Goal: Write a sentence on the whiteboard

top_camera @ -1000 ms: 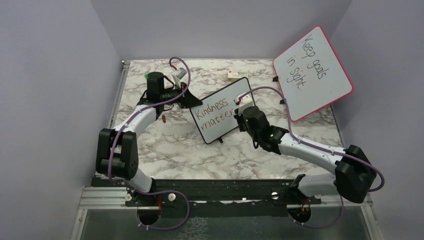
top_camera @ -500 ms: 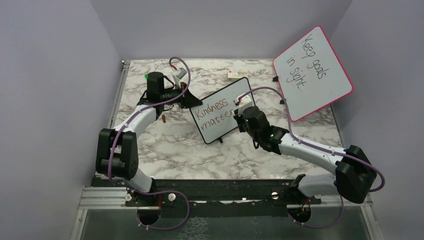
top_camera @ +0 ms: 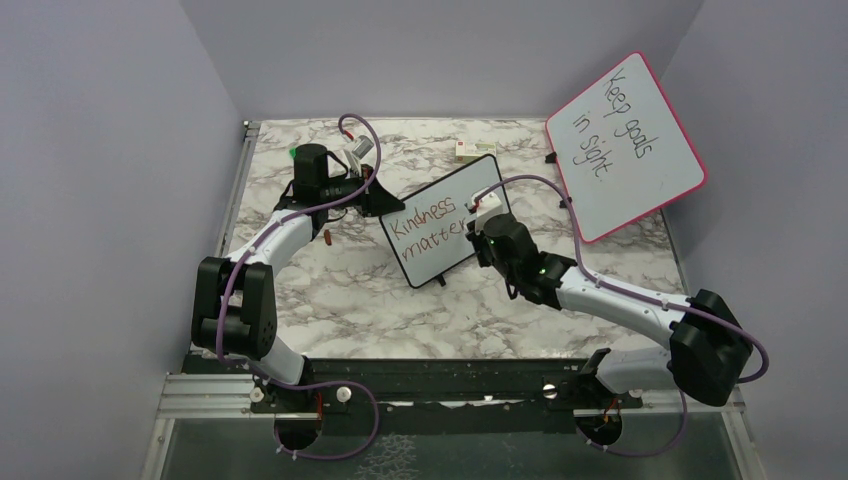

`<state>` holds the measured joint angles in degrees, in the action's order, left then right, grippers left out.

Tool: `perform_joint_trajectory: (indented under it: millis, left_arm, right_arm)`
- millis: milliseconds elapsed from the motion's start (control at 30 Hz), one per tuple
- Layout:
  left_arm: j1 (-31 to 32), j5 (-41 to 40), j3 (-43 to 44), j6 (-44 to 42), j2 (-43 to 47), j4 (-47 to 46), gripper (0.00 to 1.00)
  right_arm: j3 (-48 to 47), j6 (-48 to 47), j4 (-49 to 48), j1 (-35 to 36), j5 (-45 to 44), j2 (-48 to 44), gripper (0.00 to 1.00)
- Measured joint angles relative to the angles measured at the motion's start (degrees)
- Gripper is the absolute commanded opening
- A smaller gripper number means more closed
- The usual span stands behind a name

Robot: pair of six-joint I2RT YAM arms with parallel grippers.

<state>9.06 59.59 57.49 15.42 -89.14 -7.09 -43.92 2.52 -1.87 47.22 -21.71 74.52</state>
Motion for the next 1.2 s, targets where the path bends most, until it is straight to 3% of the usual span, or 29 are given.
perform_joint_trajectory:
  millis: [1200]
  left_arm:
    - [0.00, 0.00, 0.00, 0.00, 0.00, 0.11, 0.00]
  right_arm:
    - [3.08, 0.92, -0.09, -0.39, -5.73, -5.16, 0.01]
